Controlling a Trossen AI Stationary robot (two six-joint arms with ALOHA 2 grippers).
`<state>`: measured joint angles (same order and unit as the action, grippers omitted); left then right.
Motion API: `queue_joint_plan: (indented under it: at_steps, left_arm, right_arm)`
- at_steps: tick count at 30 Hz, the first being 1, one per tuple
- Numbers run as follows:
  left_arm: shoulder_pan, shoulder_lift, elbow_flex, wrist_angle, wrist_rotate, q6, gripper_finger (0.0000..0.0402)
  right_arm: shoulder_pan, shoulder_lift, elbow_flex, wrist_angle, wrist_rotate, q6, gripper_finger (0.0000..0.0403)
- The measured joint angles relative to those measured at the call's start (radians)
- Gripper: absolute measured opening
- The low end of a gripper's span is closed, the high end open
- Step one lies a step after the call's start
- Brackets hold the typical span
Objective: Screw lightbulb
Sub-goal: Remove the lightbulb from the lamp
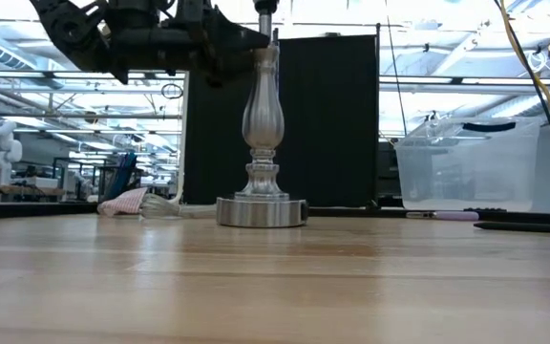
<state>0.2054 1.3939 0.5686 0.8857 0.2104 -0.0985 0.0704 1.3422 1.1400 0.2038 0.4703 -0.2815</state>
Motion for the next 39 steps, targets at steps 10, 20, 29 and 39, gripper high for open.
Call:
queue_joint_plan:
  at_steps: [10, 20, 29, 39]
  left_arm:
    - [0.001, -0.052, 0.003, -0.061, -0.038, 0.030, 0.0238]
    - [0.001, -0.053, 0.004, -0.054, -0.212, 0.082, 0.0238]
    - [0.001, -0.053, 0.005, -0.053, -0.217, 0.083, 0.0238]
    - [0.002, -0.053, 0.005, -0.045, -0.210, 0.090, 0.0238]
  right_arm:
    - [0.000, 0.002, 0.000, 0.001, 0.007, 0.007, 0.0219]
    - [-0.001, 0.014, 0.000, 0.003, 0.006, 0.009, 0.0219]
    - [-0.001, 0.040, -0.001, 0.001, 0.004, 0.045, 0.0219]
    - [-0.027, 0.053, -0.001, 0.017, 0.004, 0.044, 0.0219]
